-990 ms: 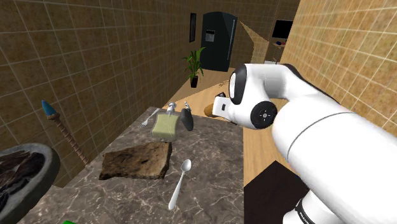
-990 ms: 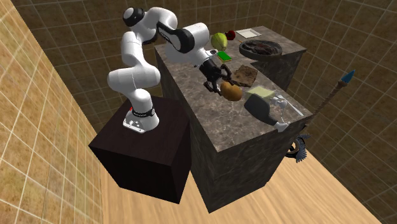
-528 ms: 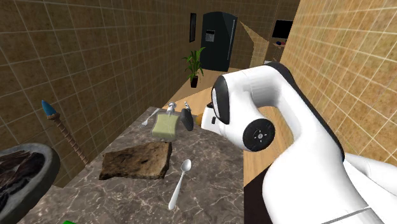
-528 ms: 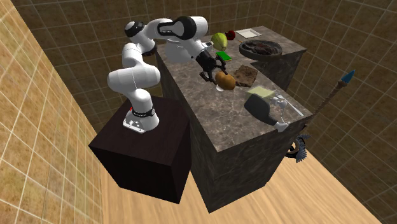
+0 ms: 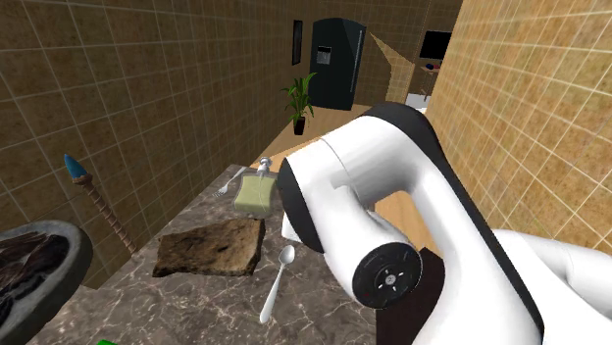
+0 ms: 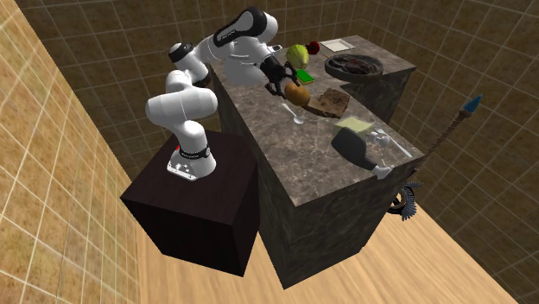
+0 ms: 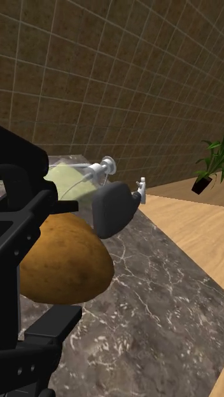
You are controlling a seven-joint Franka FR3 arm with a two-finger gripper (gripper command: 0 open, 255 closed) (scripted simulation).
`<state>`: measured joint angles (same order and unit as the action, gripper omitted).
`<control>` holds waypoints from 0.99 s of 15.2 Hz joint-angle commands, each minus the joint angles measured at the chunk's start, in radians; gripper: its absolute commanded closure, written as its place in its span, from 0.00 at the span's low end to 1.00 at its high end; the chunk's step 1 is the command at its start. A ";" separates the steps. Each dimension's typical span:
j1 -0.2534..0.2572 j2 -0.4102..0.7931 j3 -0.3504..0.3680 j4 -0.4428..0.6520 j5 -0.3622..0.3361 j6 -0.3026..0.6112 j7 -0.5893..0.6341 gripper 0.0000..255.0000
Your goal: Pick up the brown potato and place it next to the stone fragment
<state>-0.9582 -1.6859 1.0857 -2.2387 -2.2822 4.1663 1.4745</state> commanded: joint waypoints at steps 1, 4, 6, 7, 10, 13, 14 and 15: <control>0.005 -0.029 -0.001 0.054 -0.009 0.062 0.054 1.00; 0.004 -0.061 -0.009 0.153 -0.022 0.154 0.131 1.00; -0.002 -0.075 -0.016 0.226 -0.029 0.214 0.181 1.00; -0.006 -0.081 -0.020 0.265 -0.032 0.243 0.206 1.00; -0.027 -0.090 -0.035 0.391 -0.037 0.332 0.281 1.00; -0.021 -0.091 -0.010 0.438 -0.044 0.351 0.336 1.00; -0.016 -0.098 -0.001 0.432 -0.040 0.347 0.343 1.00; -0.008 -0.098 0.014 0.429 -0.043 0.339 0.355 1.00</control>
<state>-0.9700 -1.7805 1.0884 -1.8105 -2.3261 4.5084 1.8178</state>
